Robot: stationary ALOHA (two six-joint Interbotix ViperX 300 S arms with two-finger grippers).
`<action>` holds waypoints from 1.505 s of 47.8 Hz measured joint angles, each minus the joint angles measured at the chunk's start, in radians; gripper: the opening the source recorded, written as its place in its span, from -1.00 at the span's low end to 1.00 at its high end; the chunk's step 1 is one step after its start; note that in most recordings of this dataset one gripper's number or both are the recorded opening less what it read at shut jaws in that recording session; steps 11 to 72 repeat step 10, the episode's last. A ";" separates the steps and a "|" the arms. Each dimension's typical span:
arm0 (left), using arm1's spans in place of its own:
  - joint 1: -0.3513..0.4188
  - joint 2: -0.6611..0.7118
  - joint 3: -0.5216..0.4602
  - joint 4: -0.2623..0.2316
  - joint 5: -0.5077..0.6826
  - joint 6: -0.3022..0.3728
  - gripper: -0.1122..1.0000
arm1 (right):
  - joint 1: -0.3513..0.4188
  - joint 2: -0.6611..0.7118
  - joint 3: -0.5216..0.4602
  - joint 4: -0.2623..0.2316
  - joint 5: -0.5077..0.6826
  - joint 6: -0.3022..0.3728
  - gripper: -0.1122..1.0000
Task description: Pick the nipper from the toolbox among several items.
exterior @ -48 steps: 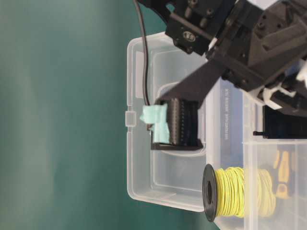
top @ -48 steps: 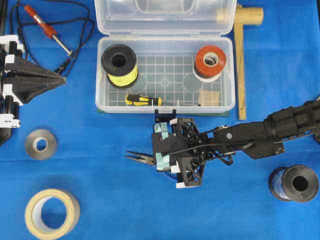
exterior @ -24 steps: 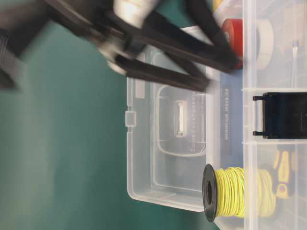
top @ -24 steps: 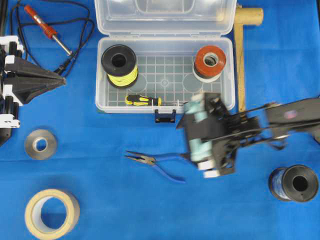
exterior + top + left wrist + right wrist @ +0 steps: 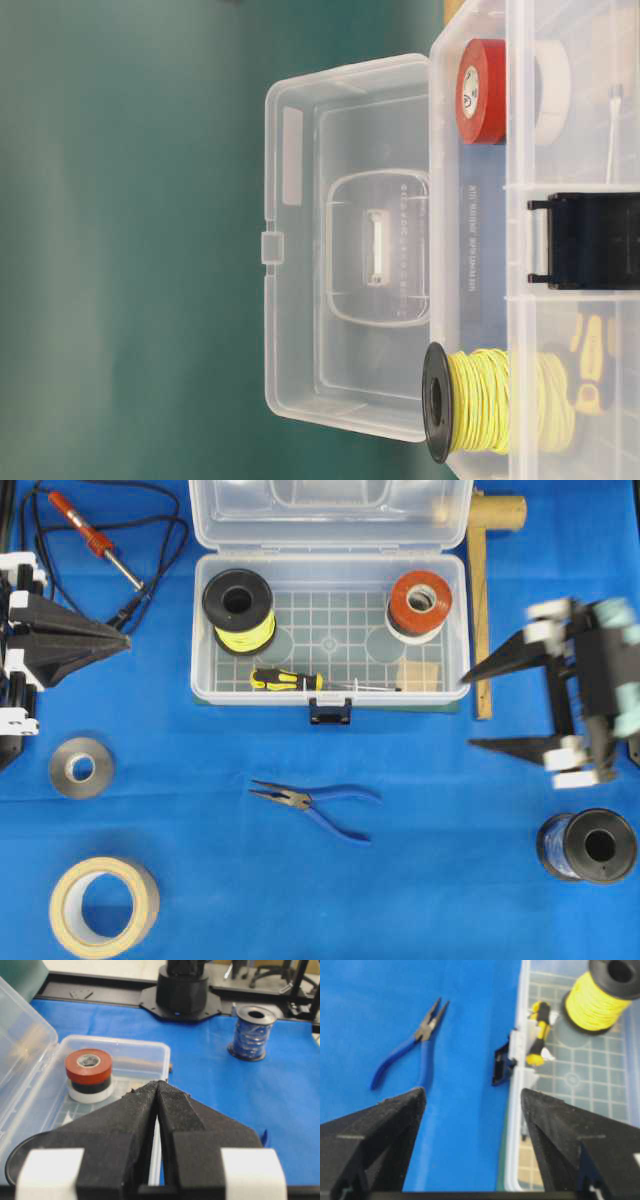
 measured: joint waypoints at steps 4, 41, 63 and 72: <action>0.000 0.000 0.002 0.000 0.000 0.000 -0.80 | -0.018 -0.091 0.066 0.000 -0.015 0.000 0.58; 0.000 0.000 0.003 0.000 0.000 0.000 -0.80 | -0.049 -0.198 0.155 0.000 -0.044 0.002 0.58; 0.000 0.000 0.003 0.000 0.000 0.000 -0.80 | -0.049 -0.198 0.155 0.000 -0.044 0.002 0.58; 0.000 0.000 0.003 0.000 0.000 0.000 -0.80 | -0.049 -0.198 0.155 0.000 -0.044 0.002 0.58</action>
